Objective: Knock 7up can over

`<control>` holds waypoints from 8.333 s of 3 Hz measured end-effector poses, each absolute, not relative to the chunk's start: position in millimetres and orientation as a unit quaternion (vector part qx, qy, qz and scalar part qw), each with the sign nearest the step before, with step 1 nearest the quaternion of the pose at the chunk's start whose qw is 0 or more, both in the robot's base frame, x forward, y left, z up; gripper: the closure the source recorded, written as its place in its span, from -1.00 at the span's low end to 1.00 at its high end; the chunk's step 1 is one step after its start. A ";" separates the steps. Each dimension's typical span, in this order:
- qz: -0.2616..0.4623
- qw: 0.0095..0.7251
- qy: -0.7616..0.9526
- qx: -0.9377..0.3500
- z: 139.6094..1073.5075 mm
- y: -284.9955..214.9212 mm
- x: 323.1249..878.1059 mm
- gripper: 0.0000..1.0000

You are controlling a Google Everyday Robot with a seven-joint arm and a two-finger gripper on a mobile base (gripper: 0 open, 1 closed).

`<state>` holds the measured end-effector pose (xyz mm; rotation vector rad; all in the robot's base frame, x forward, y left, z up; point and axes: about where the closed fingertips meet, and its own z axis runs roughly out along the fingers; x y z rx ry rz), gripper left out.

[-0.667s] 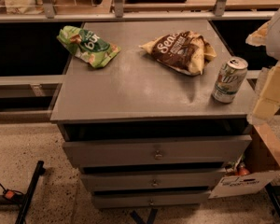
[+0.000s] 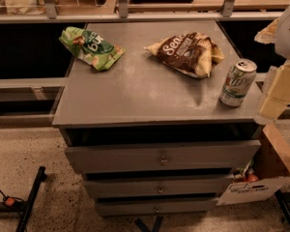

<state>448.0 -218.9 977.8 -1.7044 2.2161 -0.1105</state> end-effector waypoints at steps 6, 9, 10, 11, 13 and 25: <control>0.219 0.481 0.734 -0.426 890.8 -307.1 556.5 -1.00; 0.294 0.528 0.680 -0.415 869.5 -275.3 571.7 -0.66; 0.309 0.532 0.667 -0.420 869.8 -261.5 573.6 -0.19; 0.315 0.530 0.664 -0.423 869.8 -256.0 574.5 0.28; 0.260 0.447 0.711 -0.477 890.0 -238.9 578.9 1.00; -0.069 0.012 0.706 -0.705 850.7 -268.0 586.0 -1.00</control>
Offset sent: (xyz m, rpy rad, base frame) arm 0.1001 -0.0806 -0.0394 0.3256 -0.0642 -0.1409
